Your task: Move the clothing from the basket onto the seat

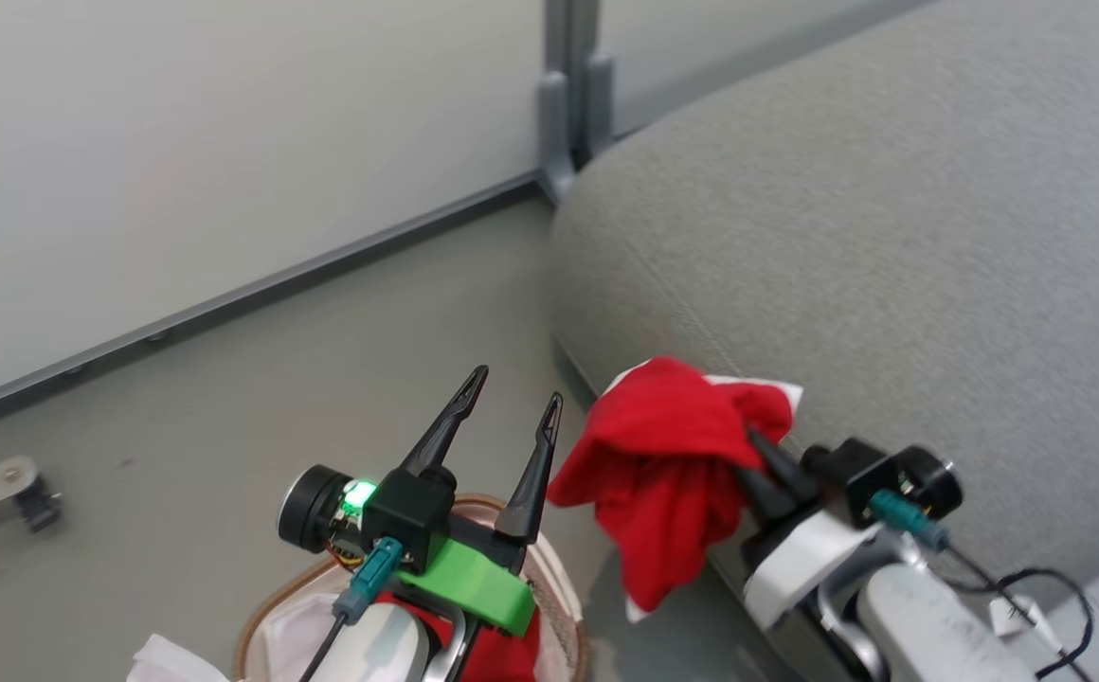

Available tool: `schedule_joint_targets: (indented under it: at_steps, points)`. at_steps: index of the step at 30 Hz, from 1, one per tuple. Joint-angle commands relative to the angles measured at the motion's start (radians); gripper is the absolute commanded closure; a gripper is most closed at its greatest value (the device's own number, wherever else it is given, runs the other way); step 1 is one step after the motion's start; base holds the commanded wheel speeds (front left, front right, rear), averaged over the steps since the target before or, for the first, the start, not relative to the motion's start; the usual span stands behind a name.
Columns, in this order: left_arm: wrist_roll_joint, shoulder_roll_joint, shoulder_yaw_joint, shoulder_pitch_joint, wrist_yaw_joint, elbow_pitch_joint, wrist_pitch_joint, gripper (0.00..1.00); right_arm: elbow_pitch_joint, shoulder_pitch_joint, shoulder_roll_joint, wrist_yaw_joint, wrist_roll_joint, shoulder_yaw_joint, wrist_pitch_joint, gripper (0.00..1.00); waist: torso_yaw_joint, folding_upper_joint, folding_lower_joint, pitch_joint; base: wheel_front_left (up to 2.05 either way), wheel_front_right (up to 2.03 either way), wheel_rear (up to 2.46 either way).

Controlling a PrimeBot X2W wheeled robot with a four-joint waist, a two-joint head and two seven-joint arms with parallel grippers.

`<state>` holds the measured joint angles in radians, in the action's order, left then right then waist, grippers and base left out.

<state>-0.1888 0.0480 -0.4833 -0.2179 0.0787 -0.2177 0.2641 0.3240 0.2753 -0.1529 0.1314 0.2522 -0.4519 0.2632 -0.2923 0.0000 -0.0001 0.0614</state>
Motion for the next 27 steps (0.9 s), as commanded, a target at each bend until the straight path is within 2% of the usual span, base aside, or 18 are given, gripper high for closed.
schedule_joint_targets:
  at_steps: [1, 8, 14, 19, 23, 27]
  points:
    - [0.006, 0.005, 0.001, -0.023, 0.006, -0.007, 0.0, 0.0, -0.004, 0.038, -0.011, -0.001, -0.015, 0.022, 0.002, 1.0, -0.16, 0.0, 0.0001, 0.115, 0.0, 0.0, 0.0]
    - [0.055, 0.006, -0.005, -0.078, 0.025, -0.04, 0.0, 0.0, 0.044, 0.219, -0.094, -0.001, -0.091, 0.125, 0.002, 1.0, -0.121, 0.0, 0.0001, 0.244, 0.0, 0.0, 0.0]
    - [0.111, 0.01, -0.003, -0.143, 0.038, -0.043, 0.001, 0.0, 0.139, 0.443, -0.182, -0.001, -0.136, 0.232, 0.002, 1.0, -0.047, 0.0, 0.0001, 0.386, 0.0, 0.0, 0.0]
    - [0.129, 0.014, 0.0, -0.192, 0.044, -0.038, 0.0, 0.0, 0.214, 0.583, -0.227, -0.001, -0.186, 0.33, 0.002, 1.0, 0.011, 0.0, 0.0001, 0.48, 0.0, 0.0, 0.0]
    - [0.14, 0.014, -0.006, -0.227, 0.048, -0.041, 0.0, 0.0, 0.265, 0.638, -0.223, -0.001, -0.233, 0.396, 0.002, 1.0, 0.048, 0.0, 0.0001, 0.53, 0.0, 0.0, 0.0]
    - [0.135, 0.012, -0.011, -0.247, 0.05, -0.051, 0.001, 0.0, 0.328, 0.617, -0.193, -0.001, -0.261, 0.427, 0.002, 1.0, 0.076, 0.0, 0.0001, 0.541, 0.0, 0.0, 0.0]
